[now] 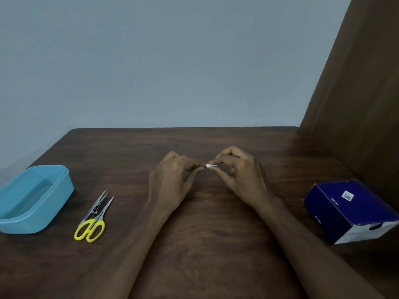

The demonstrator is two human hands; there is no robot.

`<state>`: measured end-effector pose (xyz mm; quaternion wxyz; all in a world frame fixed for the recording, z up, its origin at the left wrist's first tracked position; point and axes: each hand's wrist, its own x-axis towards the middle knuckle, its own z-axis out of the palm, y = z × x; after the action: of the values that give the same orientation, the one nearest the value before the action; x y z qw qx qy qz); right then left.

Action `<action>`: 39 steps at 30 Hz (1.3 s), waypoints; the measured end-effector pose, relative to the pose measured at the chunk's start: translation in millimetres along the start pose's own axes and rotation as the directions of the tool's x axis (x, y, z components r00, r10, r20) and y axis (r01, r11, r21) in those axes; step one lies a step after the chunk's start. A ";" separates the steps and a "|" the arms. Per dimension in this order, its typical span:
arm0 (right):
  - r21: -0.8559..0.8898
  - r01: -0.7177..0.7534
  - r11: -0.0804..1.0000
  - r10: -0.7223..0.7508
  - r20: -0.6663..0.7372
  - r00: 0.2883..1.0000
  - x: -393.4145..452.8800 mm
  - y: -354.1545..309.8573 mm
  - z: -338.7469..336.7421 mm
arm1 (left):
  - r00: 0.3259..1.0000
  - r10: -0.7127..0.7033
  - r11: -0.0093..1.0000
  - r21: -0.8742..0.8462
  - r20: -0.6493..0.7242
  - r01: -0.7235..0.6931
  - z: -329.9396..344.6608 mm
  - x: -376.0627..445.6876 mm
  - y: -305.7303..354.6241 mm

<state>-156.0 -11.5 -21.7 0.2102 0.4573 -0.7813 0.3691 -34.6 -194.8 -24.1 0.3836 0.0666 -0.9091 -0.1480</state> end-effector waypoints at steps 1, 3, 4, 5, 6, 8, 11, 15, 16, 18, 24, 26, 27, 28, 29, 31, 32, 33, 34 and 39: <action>0.009 -0.041 0.999 0.041 0.000 0.999 0.6 2.3 -1.9 | 1.000 -0.013 1.000 -0.010 -0.005 0.013 -0.3 -0.1 -0.6; 0.082 -0.130 0.988 0.129 0.022 0.991 1.1 4.3 -3.4 | 0.999 -0.044 0.998 -0.042 -0.013 0.043 -0.9 1.1 -2.2; 0.166 -0.177 0.970 0.173 0.041 0.984 1.4 4.2 -2.2 | 0.998 -0.065 0.996 -0.066 -0.017 0.064 -1.8 1.3 -3.0; 0.274 -0.220 0.936 0.213 0.056 0.975 2.4 2.3 -0.8 | 0.996 -0.087 0.992 -0.097 -0.020 0.085 -2.3 1.7 -4.3; 0.377 -0.261 0.889 0.257 0.063 0.964 3.7 -0.4 0.8 | 0.994 -0.110 0.985 -0.132 -0.023 0.106 -2.9 1.8 -4.6; 0.520 -0.336 0.786 0.355 0.067 0.933 6.8 -6.3 -0.3 | 0.986 -0.168 0.963 -0.219 -0.023 0.159 -1.6 2.7 -4.5; 0.676 -0.416 0.608 0.485 0.099 0.869 10.4 -15.1 -3.4 | 0.970 -0.241 0.897 -0.385 -0.016 0.216 1.4 4.0 0.5; 0.812 -0.453 0.368 0.588 0.174 0.790 8.3 -25.8 0.3 | 0.950 -0.308 0.758 -0.590 0.055 0.280 6.4 5.7 13.9; 0.838 -0.455 0.301 0.608 0.199 0.769 8.3 -27.6 3.0 | 0.940 -0.334 0.713 -0.632 0.075 0.304 8.1 5.6 16.6; 0.867 -0.467 0.173 0.648 0.257 0.717 8.5 -31.2 7.3 | 0.922 -0.368 0.634 -0.694 0.116 0.340 13.1 4.6 18.9; 0.795 -0.542 0.273 0.603 0.297 0.740 6.3 -34.7 16.3 | 0.924 -0.350 0.568 -0.750 0.152 0.338 16.3 5.5 20.6; 0.793 -0.539 0.283 0.606 0.288 0.742 5.8 -33.9 16.4 | 0.929 -0.335 0.593 -0.732 0.155 0.336 15.5 5.1 19.7; 0.799 -0.536 0.273 0.622 0.279 0.732 6.4 -33.1 15.5 | 0.931 -0.325 0.608 -0.718 0.164 0.339 15.8 5.1 19.3; 0.807 -0.532 0.258 0.644 0.267 0.717 7.1 -32.3 14.4 | 0.933 -0.314 0.624 -0.704 0.173 0.340 16.2 4.7 19.0; 0.815 -0.525 0.246 0.661 0.256 0.706 8.1 -31.3 13.8 | 0.935 -0.307 0.639 -0.690 0.178 0.341 16.7 4.5 18.5; 0.812 -0.523 0.260 0.653 0.250 0.714 8.6 -30.3 13.3 | 0.935 -0.308 0.652 -0.678 0.173 0.340 17.2 4.2 17.8; 0.801 -0.528 0.283 0.629 0.260 0.732 8.1 -30.9 13.0 | 0.934 -0.315 0.650 -0.679 0.168 0.341 17.2 4.5 17.2; 0.787 -0.536 0.306 0.603 0.276 0.749 7.3 -32.0 13.0 | 0.932 -0.323 0.645 -0.682 0.166 0.345 17.2 4.7 16.7; 0.774 -0.544 0.322 0.585 0.289 0.757 6.9 -33.0 12.9 | 0.929 -0.328 0.637 -0.687 0.171 0.351 16.6 4.6 16.2; 0.796 -0.530 0.292 0.637 0.252 0.729 8.6 -31.6 11.4 | 0.928 -0.315 0.626 -0.691 0.201 0.362 16.8 4.1 16.5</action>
<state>-132.6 -34.9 -11.1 -0.1368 0.1603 -0.6071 0.7662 -49.6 -176.5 -27.1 0.3164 0.0766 -0.7607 -0.5616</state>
